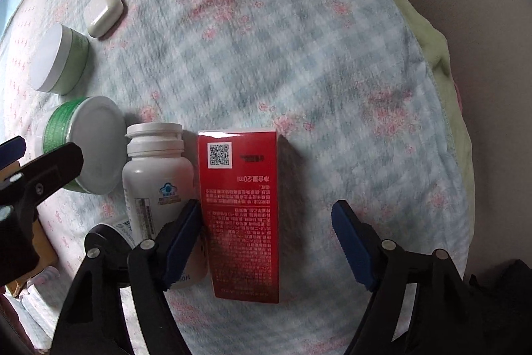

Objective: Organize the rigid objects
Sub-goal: 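Grasp the green-labelled jar with the left tool while the right tool grasps the red box, then carry the green jar and red box over the cardboard box with both tools, then release the green jar with the left tool while the right tool releases the red box into the box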

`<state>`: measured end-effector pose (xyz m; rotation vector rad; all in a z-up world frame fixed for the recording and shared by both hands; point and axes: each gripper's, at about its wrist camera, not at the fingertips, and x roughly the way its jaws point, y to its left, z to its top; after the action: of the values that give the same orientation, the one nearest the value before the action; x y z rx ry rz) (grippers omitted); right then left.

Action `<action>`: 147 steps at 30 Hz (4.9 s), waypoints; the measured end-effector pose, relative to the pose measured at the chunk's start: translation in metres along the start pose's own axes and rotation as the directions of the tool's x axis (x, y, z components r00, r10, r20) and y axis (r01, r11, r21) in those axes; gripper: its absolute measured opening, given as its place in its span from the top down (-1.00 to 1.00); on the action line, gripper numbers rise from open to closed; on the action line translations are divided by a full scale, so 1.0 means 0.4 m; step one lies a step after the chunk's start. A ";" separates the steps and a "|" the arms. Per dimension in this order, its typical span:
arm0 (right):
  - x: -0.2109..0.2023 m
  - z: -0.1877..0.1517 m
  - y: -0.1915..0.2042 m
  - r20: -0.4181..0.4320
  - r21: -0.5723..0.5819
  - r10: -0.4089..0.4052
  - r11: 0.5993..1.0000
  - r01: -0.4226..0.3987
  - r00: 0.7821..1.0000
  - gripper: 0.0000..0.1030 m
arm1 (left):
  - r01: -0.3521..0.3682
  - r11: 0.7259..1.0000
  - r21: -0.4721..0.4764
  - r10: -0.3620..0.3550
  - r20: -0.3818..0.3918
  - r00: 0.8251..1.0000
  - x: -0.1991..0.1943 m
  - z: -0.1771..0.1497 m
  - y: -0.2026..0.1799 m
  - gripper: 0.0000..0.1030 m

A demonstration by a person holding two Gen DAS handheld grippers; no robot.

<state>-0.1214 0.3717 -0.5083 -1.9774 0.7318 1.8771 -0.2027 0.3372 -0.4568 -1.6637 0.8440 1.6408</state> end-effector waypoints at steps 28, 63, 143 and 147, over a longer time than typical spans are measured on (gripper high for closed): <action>-0.015 -0.071 -0.061 -0.002 -0.008 0.112 0.994 -0.112 0.994 0.27 | 0.055 0.998 -0.026 -0.055 0.000 0.998 -0.018 -0.036 -0.016 -0.07; -0.565 -0.327 0.377 0.171 -0.297 0.395 0.894 -0.335 0.903 0.27 | 0.141 0.912 -0.386 0.000 0.343 0.939 -0.575 -0.589 0.648 -0.02; -0.489 -0.479 0.926 0.174 -0.494 0.454 0.808 -0.322 0.874 -1.00 | 0.030 0.946 -0.323 0.095 0.362 0.927 -0.467 -0.784 1.083 -1.00; -0.555 -0.503 0.897 0.205 -0.505 0.456 0.807 -0.305 0.866 -1.00 | 0.027 0.935 -0.352 0.115 0.374 0.920 -0.525 -0.836 1.067 -1.00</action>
<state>-0.1582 -0.0014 -0.2290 -1.7818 0.6768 2.7602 -0.3556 -0.1830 -0.2464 -1.4636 0.4059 2.1611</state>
